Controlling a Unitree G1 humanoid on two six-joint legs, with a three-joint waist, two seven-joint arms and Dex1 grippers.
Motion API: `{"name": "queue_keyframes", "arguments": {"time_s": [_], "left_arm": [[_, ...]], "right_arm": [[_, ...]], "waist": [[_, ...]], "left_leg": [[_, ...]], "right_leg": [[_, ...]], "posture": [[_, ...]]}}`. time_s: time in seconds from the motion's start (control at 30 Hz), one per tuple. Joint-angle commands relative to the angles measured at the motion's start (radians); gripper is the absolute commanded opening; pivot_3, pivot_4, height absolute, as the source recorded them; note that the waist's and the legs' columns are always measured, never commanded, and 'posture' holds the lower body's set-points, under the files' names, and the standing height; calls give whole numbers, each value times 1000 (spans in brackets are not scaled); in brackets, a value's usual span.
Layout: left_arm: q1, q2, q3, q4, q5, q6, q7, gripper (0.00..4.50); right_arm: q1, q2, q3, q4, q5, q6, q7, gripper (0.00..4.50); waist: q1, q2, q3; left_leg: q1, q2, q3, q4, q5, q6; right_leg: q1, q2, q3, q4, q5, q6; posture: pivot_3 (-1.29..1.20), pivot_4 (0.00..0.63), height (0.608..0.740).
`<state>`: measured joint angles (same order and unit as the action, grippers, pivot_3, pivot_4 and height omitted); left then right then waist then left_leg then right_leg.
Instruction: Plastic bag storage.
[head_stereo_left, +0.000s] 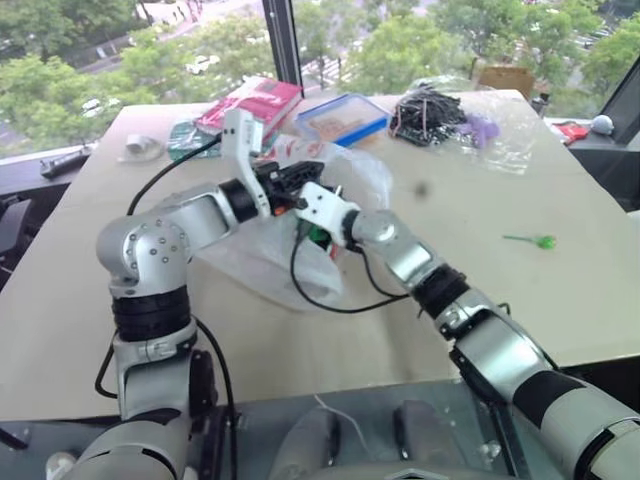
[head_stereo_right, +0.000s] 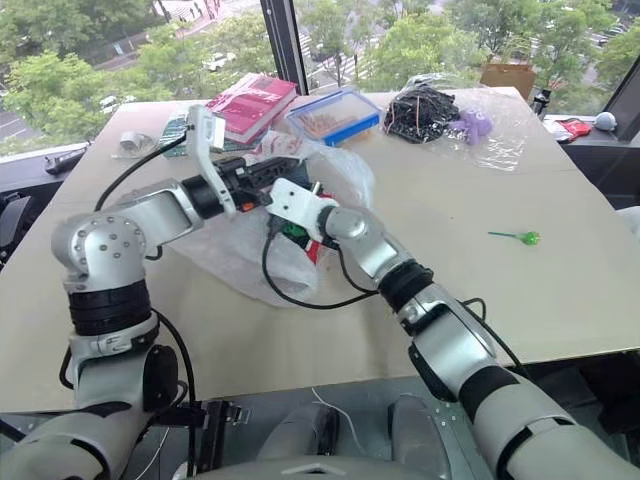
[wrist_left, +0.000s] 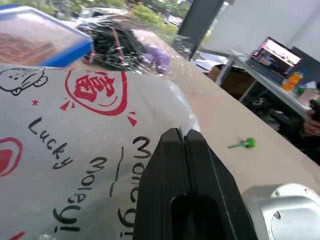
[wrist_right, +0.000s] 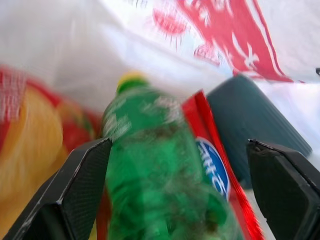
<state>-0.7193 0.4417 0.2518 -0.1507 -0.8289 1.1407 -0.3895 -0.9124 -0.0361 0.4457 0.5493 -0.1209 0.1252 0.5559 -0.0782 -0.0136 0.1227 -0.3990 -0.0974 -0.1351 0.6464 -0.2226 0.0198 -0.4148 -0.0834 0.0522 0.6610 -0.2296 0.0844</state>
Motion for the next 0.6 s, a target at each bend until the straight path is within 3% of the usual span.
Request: {"name": "queue_keyframes", "arguments": {"time_s": [0.03,0.23,0.37,0.5,0.6], "left_arm": [[-12,-4,-3,-15,1,-29,-5,0],[-13,-15,-26,17,29,-70,-11,0],[-19,-21,-32,30,40,-85,-14,0],[-22,-15,-54,29,58,-103,-32,0],[-20,-3,-79,22,74,-121,-60,0]], "right_arm": [[57,-58,-58,-308,65,131,90,4437],[198,-214,-189,-835,218,511,161,4437],[269,-324,-289,-1049,291,705,154,4437],[434,-614,-422,-1159,300,765,236,4437],[549,-813,-476,-1052,236,669,257,4437]], "waist": [[3,1,1],[15,3,2],[34,3,3],[55,2,6],[67,1,12]], "left_leg": [[0,0,0,0,0,0],[1,1,0,0,-2,4],[1,1,1,1,-3,4],[0,0,0,1,-3,5],[0,-1,1,1,-3,6]], "right_leg": [[0,0,0,0,0,0],[0,1,0,1,0,0],[1,0,0,1,0,0],[1,-1,-2,0,0,1],[3,-2,-3,-3,0,1]], "posture": [[0,150,740],[0,150,740],[0,150,740],[0,150,740],[0,150,740]]}}
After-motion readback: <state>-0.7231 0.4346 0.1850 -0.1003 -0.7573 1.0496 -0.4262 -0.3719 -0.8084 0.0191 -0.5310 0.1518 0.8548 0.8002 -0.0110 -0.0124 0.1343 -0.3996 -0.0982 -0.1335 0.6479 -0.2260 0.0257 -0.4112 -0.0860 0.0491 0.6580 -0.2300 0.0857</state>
